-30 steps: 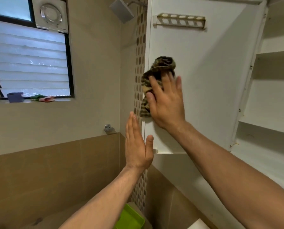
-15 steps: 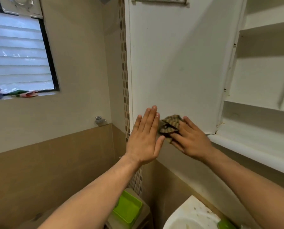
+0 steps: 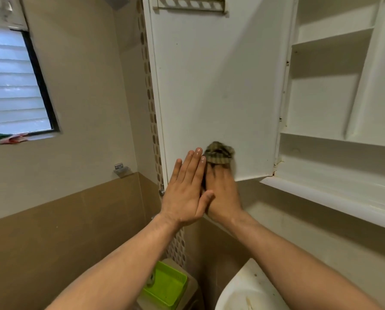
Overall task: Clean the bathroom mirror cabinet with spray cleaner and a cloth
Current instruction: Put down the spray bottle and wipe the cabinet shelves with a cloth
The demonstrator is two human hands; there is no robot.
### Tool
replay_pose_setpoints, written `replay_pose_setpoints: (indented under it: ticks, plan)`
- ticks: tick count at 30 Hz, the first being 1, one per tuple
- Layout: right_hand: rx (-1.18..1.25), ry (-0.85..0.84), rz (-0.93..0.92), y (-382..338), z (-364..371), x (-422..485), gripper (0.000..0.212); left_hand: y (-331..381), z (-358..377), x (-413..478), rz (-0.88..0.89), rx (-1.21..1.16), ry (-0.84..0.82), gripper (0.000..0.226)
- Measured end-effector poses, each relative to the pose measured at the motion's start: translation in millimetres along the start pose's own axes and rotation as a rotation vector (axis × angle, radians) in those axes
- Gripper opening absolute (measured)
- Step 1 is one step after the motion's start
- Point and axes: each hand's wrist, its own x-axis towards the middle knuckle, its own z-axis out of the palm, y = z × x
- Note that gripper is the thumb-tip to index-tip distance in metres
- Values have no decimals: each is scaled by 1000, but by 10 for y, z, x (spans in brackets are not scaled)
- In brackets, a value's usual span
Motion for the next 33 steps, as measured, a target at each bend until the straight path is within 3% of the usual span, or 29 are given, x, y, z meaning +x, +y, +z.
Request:
replay_pose_setpoints:
  ticks: [2,5,7,10,13,16,22,28,33]
  plan:
    - [36,-21,-198,-89,79,-55,84,23,-10,5,-7,-10,2,82]
    - [147,-56,-209,-19,92,-182,100,37,0,-24,-15,9,-31,81]
    - [141,-87,-291,177,46,-251,89,40,19,-48,4,7,-50,79]
    - [-73,25,-379,489,-96,-348,60,70,49,-52,16,5,-60,78]
    - [-300,11,-67,745,-255,-494,68,110,76,-57,32,20,-58,77]
    - [-376,-59,239,919,-479,-414,84,158,126,-66,40,51,-69,76]
    - [-269,26,215,1071,-714,41,96,363,241,-2,59,35,-105,77]
    - [-218,-87,425,664,-338,-577,90,318,232,-90,55,23,-129,76]
    - [-105,-23,657,351,-334,-403,94,236,134,-180,67,-22,-128,75]
